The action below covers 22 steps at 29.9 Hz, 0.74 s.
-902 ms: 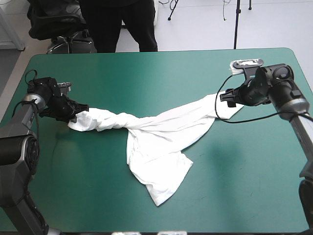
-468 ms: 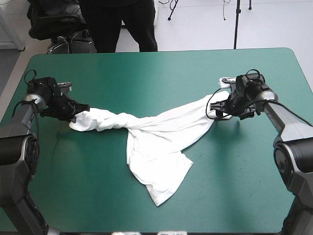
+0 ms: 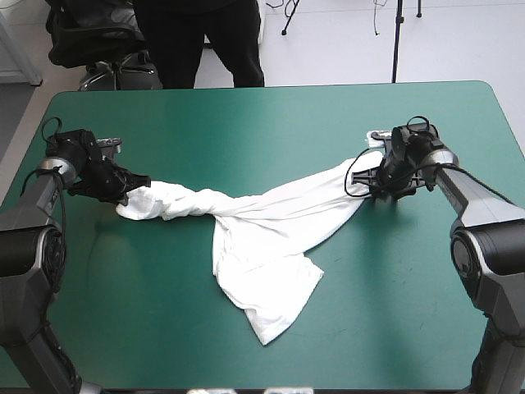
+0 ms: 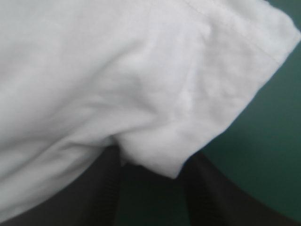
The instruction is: Fold the cloth
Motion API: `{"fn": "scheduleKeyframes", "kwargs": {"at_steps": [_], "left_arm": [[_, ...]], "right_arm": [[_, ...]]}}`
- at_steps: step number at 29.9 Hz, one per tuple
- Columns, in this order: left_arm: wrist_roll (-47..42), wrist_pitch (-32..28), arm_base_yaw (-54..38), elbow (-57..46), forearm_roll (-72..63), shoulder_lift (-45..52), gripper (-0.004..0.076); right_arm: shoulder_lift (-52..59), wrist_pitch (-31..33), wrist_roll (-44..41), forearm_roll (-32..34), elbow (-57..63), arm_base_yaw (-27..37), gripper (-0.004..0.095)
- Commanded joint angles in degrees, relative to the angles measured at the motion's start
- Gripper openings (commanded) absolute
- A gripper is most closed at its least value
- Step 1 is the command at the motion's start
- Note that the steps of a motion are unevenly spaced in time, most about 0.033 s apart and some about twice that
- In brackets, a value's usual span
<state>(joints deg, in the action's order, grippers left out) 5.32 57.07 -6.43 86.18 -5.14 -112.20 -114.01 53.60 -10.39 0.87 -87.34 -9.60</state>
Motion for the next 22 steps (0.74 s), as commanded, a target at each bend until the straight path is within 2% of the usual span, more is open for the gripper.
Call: {"fn": "scheduleKeyframes", "kwargs": {"at_steps": [1,3,13,22], "left_arm": [[0.23,1.03,0.10,0.51,-1.06,1.56,-0.0009],[0.53,1.03,0.10,0.51,-1.06,1.56,-0.0009],[0.53,0.80,0.10,0.51,-2.18,2.07,-0.0009],[2.02,1.84,0.67,2.81,-6.36,10.77,-0.0009]], "right_arm": [[-1.27,-3.95,0.71,-4.89,0.12,-0.22,0.0134],[-1.38,-4.38,0.93,-4.54,0.12,-0.22,-0.0008],[-1.26,-5.22,3.20,-3.58,-2.46,-0.22,-0.0017],[2.13,4.57,7.41,-4.21,-15.14,-0.22,-0.0017]]}}
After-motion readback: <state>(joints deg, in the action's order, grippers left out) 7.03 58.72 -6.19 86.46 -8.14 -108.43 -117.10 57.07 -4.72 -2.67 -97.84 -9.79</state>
